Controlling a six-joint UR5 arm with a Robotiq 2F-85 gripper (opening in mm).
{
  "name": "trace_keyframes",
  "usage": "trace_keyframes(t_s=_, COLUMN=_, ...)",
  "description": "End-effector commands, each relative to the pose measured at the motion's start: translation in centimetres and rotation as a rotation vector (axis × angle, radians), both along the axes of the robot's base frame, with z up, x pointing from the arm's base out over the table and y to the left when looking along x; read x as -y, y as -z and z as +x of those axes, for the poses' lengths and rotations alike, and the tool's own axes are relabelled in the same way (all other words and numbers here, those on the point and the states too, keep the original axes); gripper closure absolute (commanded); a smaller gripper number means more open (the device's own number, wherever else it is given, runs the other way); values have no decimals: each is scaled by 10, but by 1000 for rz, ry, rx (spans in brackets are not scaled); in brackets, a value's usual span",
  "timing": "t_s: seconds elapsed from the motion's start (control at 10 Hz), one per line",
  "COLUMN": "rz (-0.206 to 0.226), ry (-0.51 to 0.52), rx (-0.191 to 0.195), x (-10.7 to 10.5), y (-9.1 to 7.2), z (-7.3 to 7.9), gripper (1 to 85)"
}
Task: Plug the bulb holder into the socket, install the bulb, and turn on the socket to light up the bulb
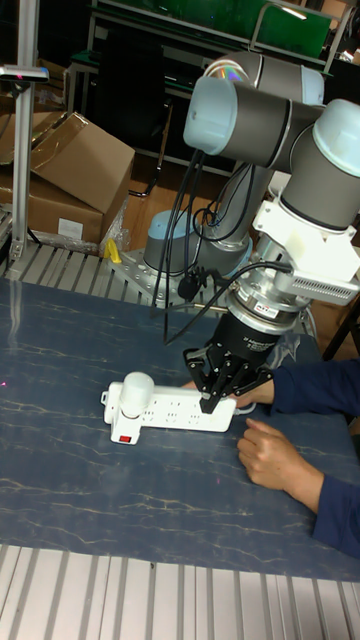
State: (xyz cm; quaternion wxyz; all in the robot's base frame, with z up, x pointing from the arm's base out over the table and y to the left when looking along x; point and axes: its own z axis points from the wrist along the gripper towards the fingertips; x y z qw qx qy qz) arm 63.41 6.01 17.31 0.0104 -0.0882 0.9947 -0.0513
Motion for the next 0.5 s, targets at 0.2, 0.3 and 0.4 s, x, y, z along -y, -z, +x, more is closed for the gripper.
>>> trace_keyframes(t_s=0.2, rz=15, ry=4, rx=-2, x=-3, y=0, z=1, gripper=847)
trace_keyframes(t_s=0.3, rz=14, ry=9, rx=-5, x=-3, y=0, z=1, gripper=847)
trace_keyframes(t_s=0.4, rz=14, ry=12, rx=-6, x=-3, y=0, z=0, gripper=847)
